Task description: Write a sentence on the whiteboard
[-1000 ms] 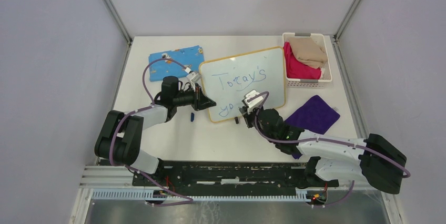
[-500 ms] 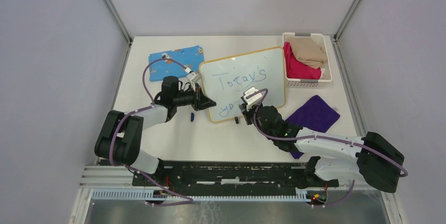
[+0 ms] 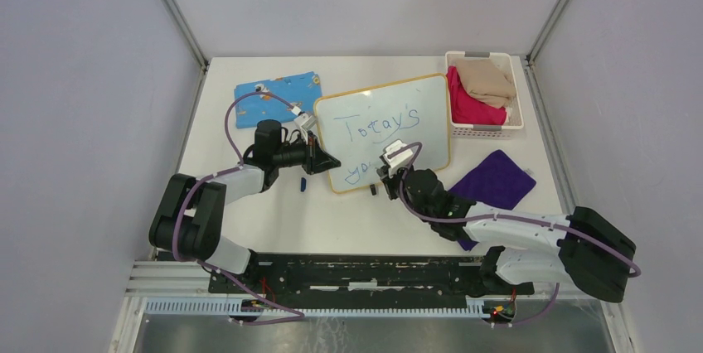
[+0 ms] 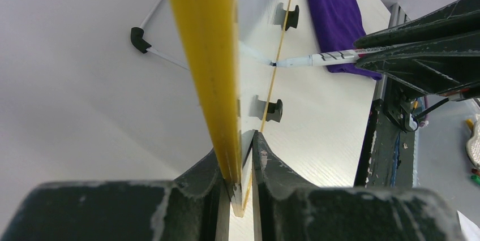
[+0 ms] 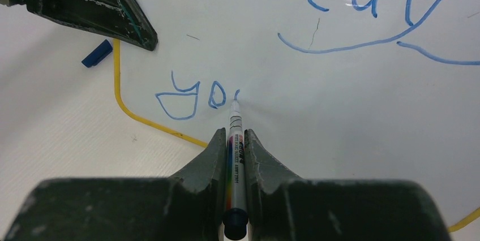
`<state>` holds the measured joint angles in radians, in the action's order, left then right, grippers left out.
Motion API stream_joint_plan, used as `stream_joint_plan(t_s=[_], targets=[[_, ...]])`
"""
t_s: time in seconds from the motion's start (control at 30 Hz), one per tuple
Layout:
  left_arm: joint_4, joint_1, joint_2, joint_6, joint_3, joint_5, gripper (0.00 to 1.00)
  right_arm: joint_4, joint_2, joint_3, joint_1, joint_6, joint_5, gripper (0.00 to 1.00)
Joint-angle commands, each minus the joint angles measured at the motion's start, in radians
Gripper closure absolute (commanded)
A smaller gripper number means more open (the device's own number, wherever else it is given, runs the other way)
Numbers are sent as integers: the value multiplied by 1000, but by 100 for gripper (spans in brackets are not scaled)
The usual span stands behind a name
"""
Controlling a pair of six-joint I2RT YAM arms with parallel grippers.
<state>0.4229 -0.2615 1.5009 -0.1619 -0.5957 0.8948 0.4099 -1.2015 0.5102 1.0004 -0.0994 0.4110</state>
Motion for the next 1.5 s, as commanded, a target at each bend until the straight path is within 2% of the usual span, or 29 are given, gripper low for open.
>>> stream_joint_plan(t_s=[0.0, 0.3, 1.0, 1.47], targets=[[-98, -21, 30, 105, 0, -71, 81, 31, 21, -36, -5, -18, 2, 100], [-99, -22, 31, 105, -1, -71, 81, 19, 46, -42, -12, -10, 34, 100], [-102, -22, 33, 104, -1, -72, 81, 6, 45, 56, -54, 31, 15, 100], [-106, -22, 36, 105, -6, -71, 81, 6, 54, -23, -55, -14, -13, 100]])
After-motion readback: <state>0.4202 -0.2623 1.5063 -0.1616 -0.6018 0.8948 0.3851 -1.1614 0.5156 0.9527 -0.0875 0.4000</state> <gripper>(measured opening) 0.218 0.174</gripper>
